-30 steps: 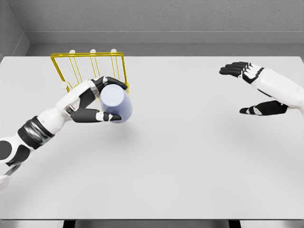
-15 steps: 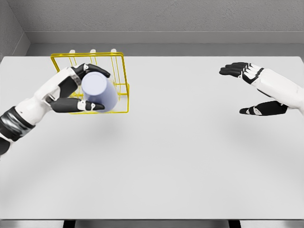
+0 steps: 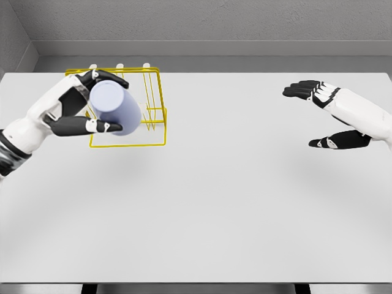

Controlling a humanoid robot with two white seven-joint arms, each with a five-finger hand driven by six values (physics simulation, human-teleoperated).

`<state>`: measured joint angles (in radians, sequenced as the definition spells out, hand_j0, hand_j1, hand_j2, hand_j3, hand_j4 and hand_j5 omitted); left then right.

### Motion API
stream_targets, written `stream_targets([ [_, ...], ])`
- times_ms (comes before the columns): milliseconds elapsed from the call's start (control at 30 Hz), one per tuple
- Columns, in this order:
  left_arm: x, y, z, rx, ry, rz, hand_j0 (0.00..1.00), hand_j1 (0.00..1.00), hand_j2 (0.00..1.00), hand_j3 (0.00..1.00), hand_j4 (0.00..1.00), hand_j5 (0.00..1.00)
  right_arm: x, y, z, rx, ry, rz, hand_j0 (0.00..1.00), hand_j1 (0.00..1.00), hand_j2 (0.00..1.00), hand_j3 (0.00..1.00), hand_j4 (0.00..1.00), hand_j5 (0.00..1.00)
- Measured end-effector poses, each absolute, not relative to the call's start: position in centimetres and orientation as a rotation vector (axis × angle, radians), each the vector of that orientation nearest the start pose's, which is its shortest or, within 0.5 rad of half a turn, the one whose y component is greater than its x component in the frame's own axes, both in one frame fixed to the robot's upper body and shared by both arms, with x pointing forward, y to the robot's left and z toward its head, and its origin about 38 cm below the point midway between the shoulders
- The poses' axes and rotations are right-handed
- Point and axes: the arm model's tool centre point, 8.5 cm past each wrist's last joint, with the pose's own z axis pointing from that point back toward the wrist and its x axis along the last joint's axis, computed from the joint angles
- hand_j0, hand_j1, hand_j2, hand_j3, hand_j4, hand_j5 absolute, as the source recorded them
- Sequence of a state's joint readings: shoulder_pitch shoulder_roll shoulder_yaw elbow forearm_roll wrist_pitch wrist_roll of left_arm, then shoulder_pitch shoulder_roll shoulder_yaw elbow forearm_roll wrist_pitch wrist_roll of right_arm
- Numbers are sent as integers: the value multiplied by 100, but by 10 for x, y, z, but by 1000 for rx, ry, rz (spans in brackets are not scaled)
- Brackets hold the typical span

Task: Place the cup on the cup holder with both arms

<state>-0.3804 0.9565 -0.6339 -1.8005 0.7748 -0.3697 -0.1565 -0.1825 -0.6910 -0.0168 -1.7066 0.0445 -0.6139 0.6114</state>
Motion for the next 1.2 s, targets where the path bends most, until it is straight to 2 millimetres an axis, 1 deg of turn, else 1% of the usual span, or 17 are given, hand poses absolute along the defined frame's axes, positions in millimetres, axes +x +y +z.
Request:
stream_targets([
  [200,374,288,243,-434,-1834,-777,65,65,65,65,65,65,361,-336,254,-266,-1908,1559,100,100,100,100,100,100],
  [567,380,302,241,-411,-1822,-732,65,65,65,65,65,65,361,-336,255,-266,-1911,1562,100,100,100,100,100,100],
  [867,388,311,234,-380,-1809,-698,65,65,65,65,65,65,361,-336,255,-266,-1910,1561,100,100,100,100,100,100],
  [1200,391,314,235,-368,-1810,-694,65,65,65,65,65,65,361,-336,255,-266,-1909,1561,100,100,100,100,100,100],
])
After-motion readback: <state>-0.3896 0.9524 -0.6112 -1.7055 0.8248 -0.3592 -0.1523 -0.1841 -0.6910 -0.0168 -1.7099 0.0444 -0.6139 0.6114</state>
